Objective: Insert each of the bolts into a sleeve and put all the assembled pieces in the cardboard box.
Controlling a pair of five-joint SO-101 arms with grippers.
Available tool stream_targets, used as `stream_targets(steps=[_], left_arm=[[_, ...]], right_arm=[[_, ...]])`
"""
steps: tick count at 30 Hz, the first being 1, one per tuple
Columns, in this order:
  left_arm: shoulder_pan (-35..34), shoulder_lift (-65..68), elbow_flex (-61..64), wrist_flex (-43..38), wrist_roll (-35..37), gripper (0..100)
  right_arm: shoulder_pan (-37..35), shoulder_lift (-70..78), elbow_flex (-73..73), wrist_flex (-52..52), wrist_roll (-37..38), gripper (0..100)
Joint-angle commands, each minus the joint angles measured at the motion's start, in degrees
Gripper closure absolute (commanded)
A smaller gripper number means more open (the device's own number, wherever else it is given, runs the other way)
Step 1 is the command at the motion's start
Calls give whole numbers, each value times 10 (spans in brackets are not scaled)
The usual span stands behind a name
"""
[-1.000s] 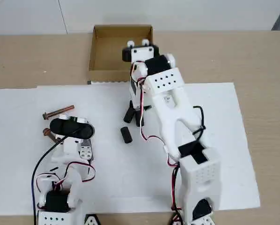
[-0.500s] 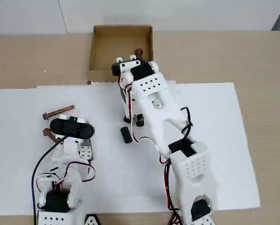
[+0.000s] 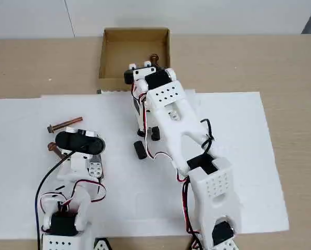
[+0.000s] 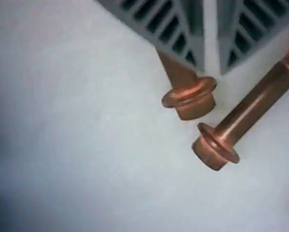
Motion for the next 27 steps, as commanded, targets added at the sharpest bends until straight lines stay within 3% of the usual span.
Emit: stream_targets(steps=[1,21,25,27], left_arm=[[2,-4,-2,-13,-4,993],[2,-4,-2,-13,-4,993],[2,-4,-2,-13,-4,993],[2,-4,-2,-13,-4,993]], right_arm=[[-2,-3,-4,-24,-3,854],[-6,82,-4,-33,-4,861],[-8,80,-8,-33,-4,998],[-7,80,-13,-24,-4,981]])
